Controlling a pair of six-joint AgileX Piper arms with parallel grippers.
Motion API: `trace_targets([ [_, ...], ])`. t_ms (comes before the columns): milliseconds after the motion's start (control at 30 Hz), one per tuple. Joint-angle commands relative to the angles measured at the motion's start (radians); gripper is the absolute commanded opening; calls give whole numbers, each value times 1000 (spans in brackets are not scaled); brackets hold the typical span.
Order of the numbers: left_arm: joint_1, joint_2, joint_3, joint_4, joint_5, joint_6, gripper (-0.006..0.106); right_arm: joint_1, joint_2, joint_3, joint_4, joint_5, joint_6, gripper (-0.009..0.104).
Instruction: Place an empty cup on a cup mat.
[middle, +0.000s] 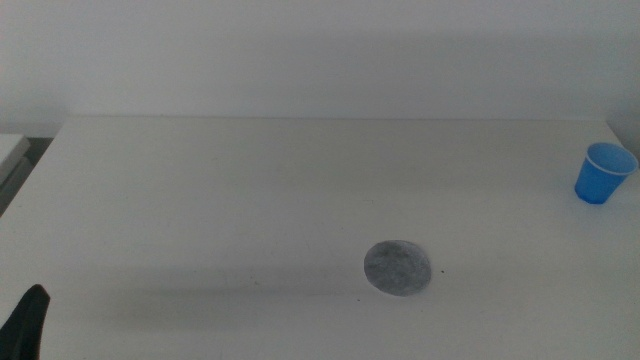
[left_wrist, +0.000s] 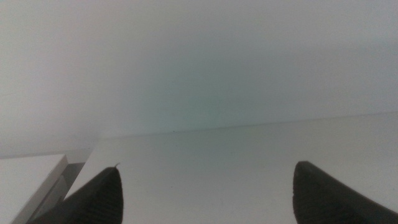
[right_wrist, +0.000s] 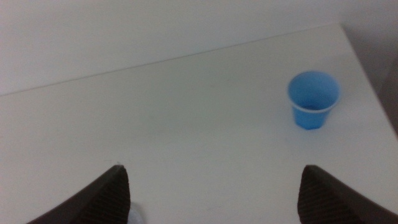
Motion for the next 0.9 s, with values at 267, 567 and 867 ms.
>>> trace_targets([
  [267,-1,-4,0,-7,-5,-3,94,-122,352,-247,-5,135,-18,91],
  [567,-1,-4,0,-7,-5,-3,94,-250,779,-544,-13,168,-26,83],
  [867,-1,-4,0,-7,-5,-3,94,-257,1068,-681,-13,172,-24,71],
])
